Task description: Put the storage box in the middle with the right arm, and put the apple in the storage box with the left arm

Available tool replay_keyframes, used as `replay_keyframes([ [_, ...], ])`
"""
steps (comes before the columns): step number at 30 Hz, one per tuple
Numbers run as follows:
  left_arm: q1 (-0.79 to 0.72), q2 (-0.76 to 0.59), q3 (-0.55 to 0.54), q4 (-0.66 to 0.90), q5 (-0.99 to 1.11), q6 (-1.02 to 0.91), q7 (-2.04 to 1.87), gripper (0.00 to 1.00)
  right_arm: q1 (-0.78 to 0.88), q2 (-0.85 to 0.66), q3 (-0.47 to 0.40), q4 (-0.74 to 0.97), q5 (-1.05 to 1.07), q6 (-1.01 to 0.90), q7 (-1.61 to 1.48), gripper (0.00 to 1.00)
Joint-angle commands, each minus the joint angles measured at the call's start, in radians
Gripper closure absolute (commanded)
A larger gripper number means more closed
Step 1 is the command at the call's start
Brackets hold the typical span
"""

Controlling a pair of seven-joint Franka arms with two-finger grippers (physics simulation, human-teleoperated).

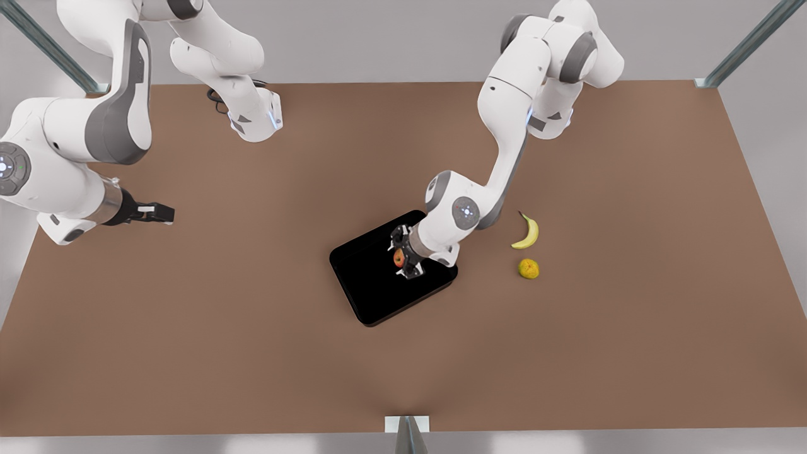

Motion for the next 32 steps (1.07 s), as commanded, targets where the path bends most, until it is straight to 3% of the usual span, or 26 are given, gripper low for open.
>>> replay_keyframes([
  [1, -0.001, 0.004, 0.001, 0.009, 0.034, -0.001, 0.001, 0.00, -0.001, 0.000, 0.000, 0.000, 0.000, 0.002, 0.000, 0.00],
  [4, 0.015, -0.006, 0.004, 0.032, 0.058, -0.004, 0.011, 0.00, -0.001, 0.002, 0.000, 0.000, 0.000, 0.002, -0.002, 0.00],
  [8, 0.031, -0.125, 0.124, 0.032, 0.255, -0.108, 0.092, 0.00, -0.001, 0.000, -0.003, 0.005, 0.000, 0.000, -0.003, 0.00],
  [11, 0.051, -0.233, 0.249, 0.032, 0.414, -0.278, 0.522, 0.00, -0.001, 0.000, -0.011, 0.005, 0.000, 0.000, -0.003, 0.00],
  [15, 0.360, -0.335, 0.292, 0.032, 0.407, -0.533, 1.484, 0.00, 0.004, 0.008, -0.014, -0.001, 0.000, -0.005, -0.003, 0.00],
  [17, 0.567, -0.488, 0.231, 0.011, 0.425, -0.655, 1.853, 0.00, 0.007, 0.008, -0.009, 0.012, 0.000, -0.028, -0.003, 0.00],
  [18, 0.636, -0.544, 0.141, 0.009, 0.491, -0.744, 1.930, 0.00, 0.009, 0.009, -0.008, 0.015, 0.000, -0.026, -0.003, 0.00],
  [19, 0.738, -0.642, -0.066, -0.038, 0.623, -0.783, 1.944, 0.00, 0.007, 0.011, -0.008, 0.014, 0.002, -0.026, -0.006, 0.00],
  [20, 0.805, -0.676, -0.180, -0.045, 0.626, -0.803, 1.947, 0.00, 0.004, 0.015, -0.008, 0.012, 0.002, -0.034, -0.005, 0.00],
  [22, 0.805, -0.699, -0.205, -0.058, 0.675, -0.896, 2.190, 0.00, -0.002, 0.003, -0.012, 0.009, 0.000, -0.081, 0.003, 0.00],
  [24, 0.805, -0.714, -0.205, -0.160, 0.686, -0.795, 2.200, 0.00, -0.014, 0.011, -0.015, 0.009, 0.000, -0.081, 0.005, 0.00],
  [26, 0.809, -0.490, -0.205, 0.040, 0.686, -0.858, 2.193, 0.00, -0.014, 0.008, -0.014, 0.011, 0.000, -0.084, 0.005, 0.00],
  [32, 0.809, -0.469, -0.205, 0.066, 0.687, -0.881, 2.188, 0.00, -0.013, 0.012, -0.012, 0.009, 0.002, -0.083, 0.005, 0.00],
])
